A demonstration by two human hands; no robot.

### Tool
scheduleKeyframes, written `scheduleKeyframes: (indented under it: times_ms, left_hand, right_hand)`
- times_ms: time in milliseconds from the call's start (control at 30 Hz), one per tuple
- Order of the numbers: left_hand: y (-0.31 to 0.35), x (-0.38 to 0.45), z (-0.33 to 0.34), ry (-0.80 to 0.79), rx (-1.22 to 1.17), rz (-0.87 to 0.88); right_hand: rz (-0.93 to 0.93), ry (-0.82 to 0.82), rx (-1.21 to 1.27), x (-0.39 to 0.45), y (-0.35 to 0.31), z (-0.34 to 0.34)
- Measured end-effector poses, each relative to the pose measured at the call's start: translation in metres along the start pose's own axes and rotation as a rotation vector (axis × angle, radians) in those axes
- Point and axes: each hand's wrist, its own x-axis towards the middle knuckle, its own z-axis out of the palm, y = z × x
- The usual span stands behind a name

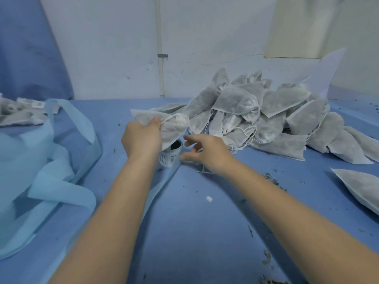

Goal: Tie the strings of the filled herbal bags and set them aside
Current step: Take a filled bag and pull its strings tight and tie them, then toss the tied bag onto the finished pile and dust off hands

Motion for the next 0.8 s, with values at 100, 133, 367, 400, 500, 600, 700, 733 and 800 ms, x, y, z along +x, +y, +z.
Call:
scheduleKeyframes:
  times_ms: [100,133,367,400,500,600,700,733,800]
  left_hand:
    - [-0.002,0.0,0.003,-0.026,-0.016,-0.013]
    - [-0.001,-0.001,0.005,-0.036,-0.01,-0.009]
    - [-0.001,-0.004,0.008,-0.04,0.045,0.025]
    - [0.0,-0.005,0.008,-0.035,0.058,0.039]
    - [0.0,-0.008,0.011,-0.039,0.106,0.086]
    - [-0.002,-0.009,0.013,-0.045,0.141,0.088]
    - [-0.004,-0.008,0.012,-0.037,0.162,0.08]
    - [-0.005,-0.008,0.012,-0.036,0.165,0.082]
    - [-0.006,-0.008,0.012,-0.035,0.163,0.081]
  right_hand:
    - [0.032,0.012,0.137,0.005,-0.002,0.006]
    - [0.039,0.015,0.158,0.006,-0.002,0.008]
    - [-0.019,0.021,0.111,0.007,-0.01,0.019]
    - [-0.027,0.036,0.105,0.007,-0.011,0.021]
    - [-0.059,0.09,0.133,0.004,-0.011,0.027]
    - [-0.042,0.097,0.187,0.001,-0.011,0.028]
    - [-0.015,0.075,0.205,-0.006,-0.009,0.024]
    - [0.017,0.055,0.209,-0.009,-0.006,0.022]
    - [0.074,0.024,0.236,-0.015,0.002,0.017]
